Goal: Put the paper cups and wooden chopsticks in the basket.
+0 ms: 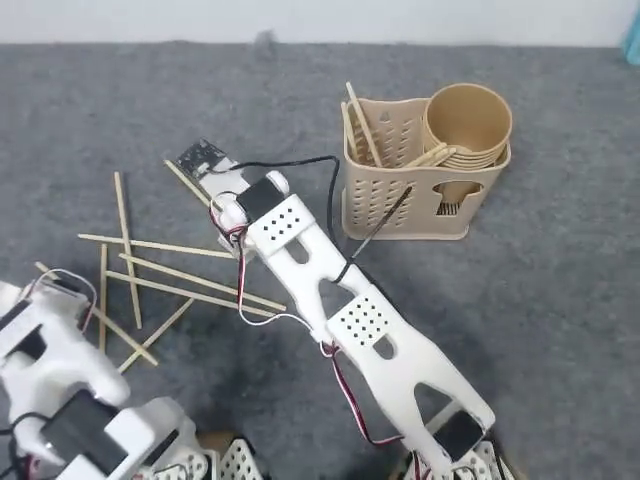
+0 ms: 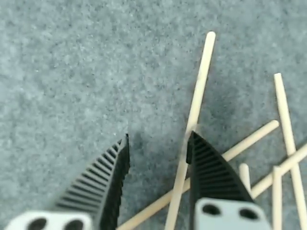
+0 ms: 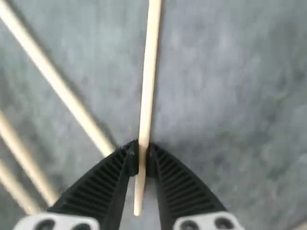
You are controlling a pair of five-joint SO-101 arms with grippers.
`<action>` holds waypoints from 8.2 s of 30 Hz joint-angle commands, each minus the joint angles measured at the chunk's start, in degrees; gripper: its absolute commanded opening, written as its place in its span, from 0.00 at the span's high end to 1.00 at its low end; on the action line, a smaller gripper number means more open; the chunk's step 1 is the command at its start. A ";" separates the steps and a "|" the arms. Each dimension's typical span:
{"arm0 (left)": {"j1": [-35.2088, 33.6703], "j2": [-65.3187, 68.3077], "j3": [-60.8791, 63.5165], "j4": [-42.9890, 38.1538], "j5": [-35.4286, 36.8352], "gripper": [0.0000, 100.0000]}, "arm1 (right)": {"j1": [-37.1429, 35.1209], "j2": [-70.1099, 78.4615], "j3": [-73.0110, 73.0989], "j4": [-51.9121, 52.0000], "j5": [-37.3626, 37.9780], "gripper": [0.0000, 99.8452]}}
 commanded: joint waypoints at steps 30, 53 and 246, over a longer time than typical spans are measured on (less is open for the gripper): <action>0.18 -0.09 -2.24 0.26 0.44 0.82 | 7.52 -67.56 88.09 -6.46 -7.38 0.99; -0.26 -0.09 -2.07 0.26 0.44 0.82 | 4.97 -91.12 111.30 -15.08 10.55 0.99; -0.35 -0.09 -1.98 0.18 0.26 0.82 | 23.43 -117.85 81.32 -9.01 7.82 0.83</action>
